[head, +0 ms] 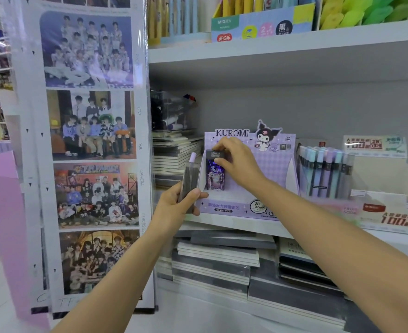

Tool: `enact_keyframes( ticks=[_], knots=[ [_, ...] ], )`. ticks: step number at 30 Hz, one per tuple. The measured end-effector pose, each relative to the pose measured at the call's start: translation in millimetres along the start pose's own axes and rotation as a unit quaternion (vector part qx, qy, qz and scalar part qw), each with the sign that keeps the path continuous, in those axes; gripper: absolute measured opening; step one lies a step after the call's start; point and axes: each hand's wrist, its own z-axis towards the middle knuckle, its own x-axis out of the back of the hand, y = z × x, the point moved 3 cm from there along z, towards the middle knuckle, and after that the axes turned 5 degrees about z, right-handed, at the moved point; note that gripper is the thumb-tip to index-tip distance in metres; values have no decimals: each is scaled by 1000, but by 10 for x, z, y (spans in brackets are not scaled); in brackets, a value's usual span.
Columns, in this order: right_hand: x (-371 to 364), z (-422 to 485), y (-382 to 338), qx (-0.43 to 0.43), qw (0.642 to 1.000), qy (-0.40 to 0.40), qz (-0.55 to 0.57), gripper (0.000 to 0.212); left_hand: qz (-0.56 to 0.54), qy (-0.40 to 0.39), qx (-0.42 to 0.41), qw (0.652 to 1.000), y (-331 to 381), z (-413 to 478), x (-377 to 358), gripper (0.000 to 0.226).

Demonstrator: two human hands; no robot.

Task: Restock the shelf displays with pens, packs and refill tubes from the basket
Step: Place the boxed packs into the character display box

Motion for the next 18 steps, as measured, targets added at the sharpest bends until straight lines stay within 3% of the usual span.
enact_keyframes(
  ticks=[7, 10, 13, 15, 18],
  knots=[
    [126, -37, 41, -39, 998, -2, -51, 31, 0, 44, -1, 999, 64, -19, 44, 15],
    [285, -107, -99, -62, 990, 49, 119, 23, -5, 42, 0, 999, 143, -23, 18, 20],
    [391, -260, -263, -102, 940, -12, 325, 18, -7, 7, 2, 1000, 252, -59, -139, 21],
    [455, -384, -329, -102, 932, -55, 344, 12, -6, -23, 9, 1000, 317, -101, -281, 23],
    [634, -529, -314, -117, 929, -54, 346, 14, -7, -53, 6, 999, 404, -163, -477, 19]
  ],
)
